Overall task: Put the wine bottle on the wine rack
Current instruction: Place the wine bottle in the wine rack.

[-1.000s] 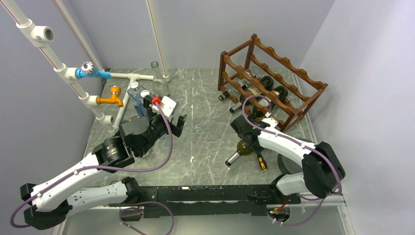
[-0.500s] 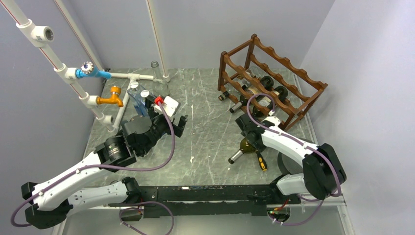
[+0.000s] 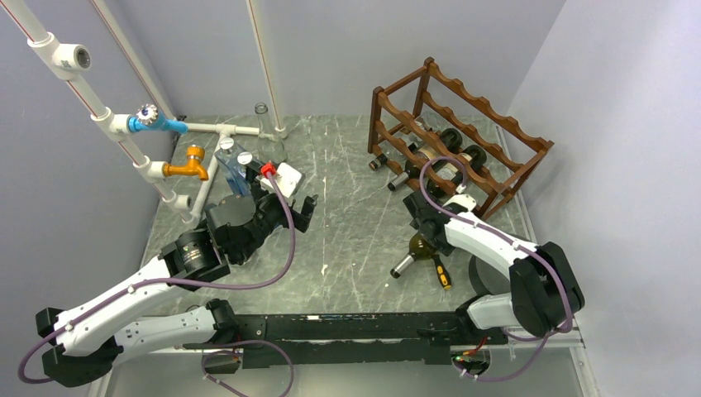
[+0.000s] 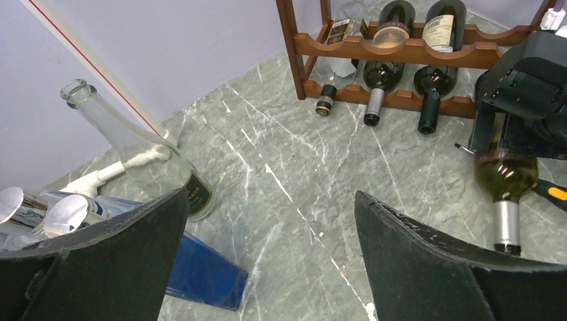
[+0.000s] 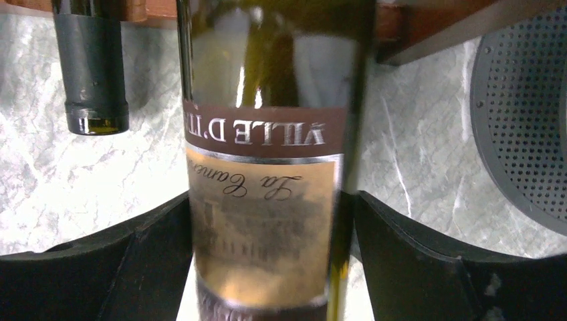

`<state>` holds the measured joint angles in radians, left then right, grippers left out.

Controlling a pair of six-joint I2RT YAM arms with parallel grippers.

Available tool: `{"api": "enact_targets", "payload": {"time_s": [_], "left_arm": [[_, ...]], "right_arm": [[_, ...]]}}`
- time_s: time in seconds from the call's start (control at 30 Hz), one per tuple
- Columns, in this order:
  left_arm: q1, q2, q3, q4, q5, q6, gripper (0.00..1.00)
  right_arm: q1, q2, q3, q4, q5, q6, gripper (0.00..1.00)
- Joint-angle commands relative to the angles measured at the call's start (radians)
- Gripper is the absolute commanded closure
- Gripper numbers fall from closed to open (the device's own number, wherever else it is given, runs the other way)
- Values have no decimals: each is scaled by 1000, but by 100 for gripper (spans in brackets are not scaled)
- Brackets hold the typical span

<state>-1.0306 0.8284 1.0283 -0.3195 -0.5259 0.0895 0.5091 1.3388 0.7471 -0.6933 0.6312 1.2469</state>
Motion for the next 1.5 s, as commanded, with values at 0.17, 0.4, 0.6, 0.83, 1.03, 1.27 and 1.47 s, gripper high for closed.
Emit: {"api": "enact_targets", "payload": {"time_s": [0.17,0.4,0.6,0.83,1.03,1.27,1.47], "left_arm": [[3,-21,2,29,15,-8,1],[3,-27,0,33,10,-1,1],[3,-26,10,18,26,-16,1],[3,-40,6,25,32,-13,1],[3,-39,15,13,38,-21,1],[2,-47,12,16,34,-19,1],[3,-47,11,18,29,-16,1]], "right_arm": [[-7,38,61,-13,87,-37,6],[21,21,126,-117,95,-74,0],[127,28,188,-282,101,30,0],[249,46,258,-435,107,163,0],[363,69,266,-314,-14,236,0],[437,148,217,-86,-154,361,1],[465,235,224,-58,-182,422,6]]}}
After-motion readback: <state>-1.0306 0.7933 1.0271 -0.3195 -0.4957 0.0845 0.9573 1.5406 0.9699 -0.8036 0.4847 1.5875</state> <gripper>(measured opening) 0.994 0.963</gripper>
